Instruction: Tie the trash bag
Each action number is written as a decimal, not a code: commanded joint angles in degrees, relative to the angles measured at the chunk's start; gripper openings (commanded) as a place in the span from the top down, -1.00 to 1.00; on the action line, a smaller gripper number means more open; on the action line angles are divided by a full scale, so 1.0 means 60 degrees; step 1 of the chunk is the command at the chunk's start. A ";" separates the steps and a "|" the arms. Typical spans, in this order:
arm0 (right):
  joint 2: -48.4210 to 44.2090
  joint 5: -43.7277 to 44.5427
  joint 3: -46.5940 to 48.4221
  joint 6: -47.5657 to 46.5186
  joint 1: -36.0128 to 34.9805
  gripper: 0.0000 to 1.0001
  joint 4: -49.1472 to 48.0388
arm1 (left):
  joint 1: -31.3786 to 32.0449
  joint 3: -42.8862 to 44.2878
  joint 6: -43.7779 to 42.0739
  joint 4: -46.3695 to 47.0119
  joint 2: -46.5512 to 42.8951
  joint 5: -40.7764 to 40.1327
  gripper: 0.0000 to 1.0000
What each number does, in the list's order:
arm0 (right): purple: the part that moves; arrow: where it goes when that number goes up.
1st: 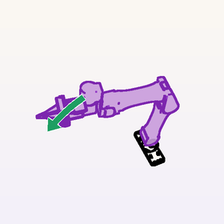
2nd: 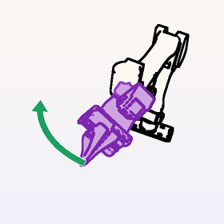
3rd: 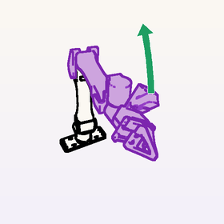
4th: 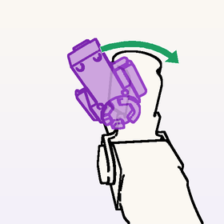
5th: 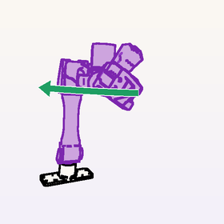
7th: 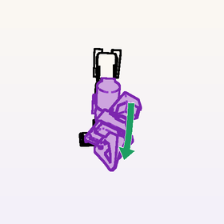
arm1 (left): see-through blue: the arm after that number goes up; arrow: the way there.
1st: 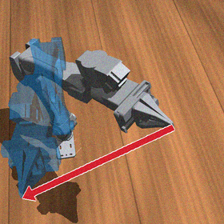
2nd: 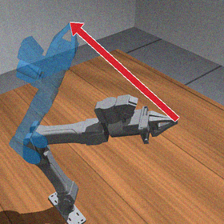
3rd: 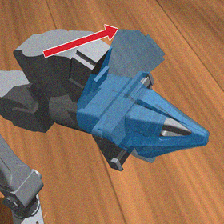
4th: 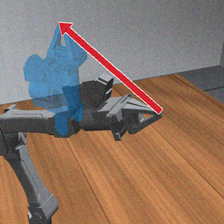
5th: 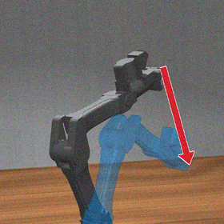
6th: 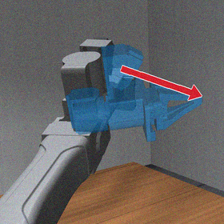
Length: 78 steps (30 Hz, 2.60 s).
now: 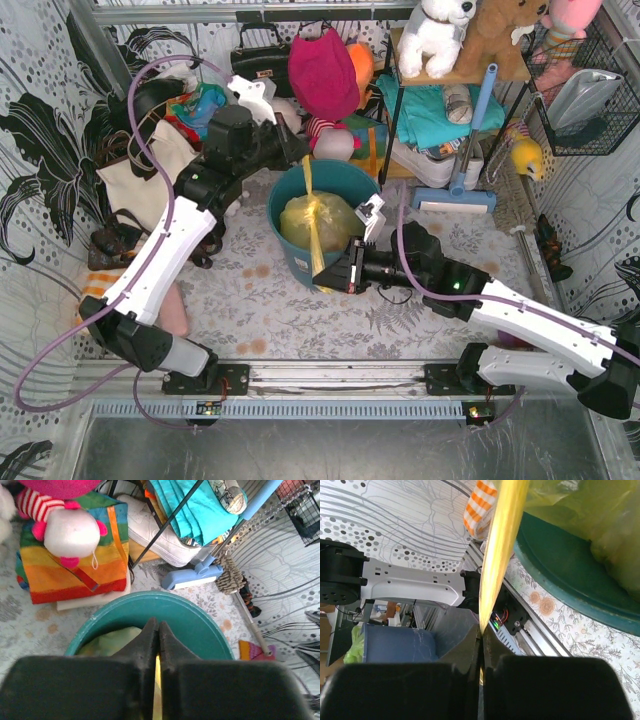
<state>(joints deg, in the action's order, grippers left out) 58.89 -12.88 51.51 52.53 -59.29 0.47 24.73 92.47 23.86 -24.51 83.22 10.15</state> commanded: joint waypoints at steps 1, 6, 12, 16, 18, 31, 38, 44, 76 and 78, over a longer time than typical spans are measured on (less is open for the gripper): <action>-0.0074 -0.0253 0.0820 -0.0674 -0.0077 0.70 0.0213 | -0.0028 0.0526 0.0039 0.0752 -0.0405 0.0074 0.62; -0.0182 0.0158 0.1512 -0.1381 -0.0066 -0.06 0.0472 | -0.0031 0.0125 0.0528 0.1101 -0.1006 0.0588 -0.04; -0.0856 0.1338 0.1868 -0.2724 -0.0069 -0.21 0.1018 | -0.0024 -0.0456 0.1069 0.0789 -0.1717 0.0568 -0.28; -0.1520 0.2026 0.1367 -0.4006 -0.0066 -0.27 0.0739 | -0.0021 -0.1518 0.1633 0.1043 -0.2273 0.0330 -0.31; -0.1834 0.2420 0.1027 -0.4457 -0.0063 -0.29 0.0477 | -0.0031 -0.1813 0.1740 0.1074 -0.2277 0.0408 -0.31; -0.2640 0.1762 -0.0205 -0.8783 -0.0066 -0.52 -0.0624 | -0.0006 -0.2235 0.1847 0.1741 -0.1555 0.1663 -0.25; -0.2905 0.0925 -0.1111 -1.1508 -0.0066 -0.60 -0.1444 | -0.0001 -0.2467 0.1839 0.2034 -0.1407 0.1993 0.10; -0.3221 0.0424 -0.1800 -1.3980 -0.0067 -0.86 -0.2062 | 0.0036 -0.2362 0.1637 0.1950 -0.1248 0.2208 0.63; -0.0399 -0.1193 -0.1243 -1.5810 -0.0051 0.30 -0.5093 | 0.0547 -0.1753 0.1503 0.1654 -0.0312 0.2637 0.94; -0.0438 -0.1232 -0.1208 -1.5809 -0.0054 0.56 -0.5041 | 0.0551 -0.1759 0.1489 0.1668 -0.0347 0.2579 0.95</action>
<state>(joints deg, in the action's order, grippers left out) 56.42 -19.31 41.65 -41.50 -59.46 -27.70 27.68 80.03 33.80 -16.67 81.60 26.09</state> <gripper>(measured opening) 0.312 0.037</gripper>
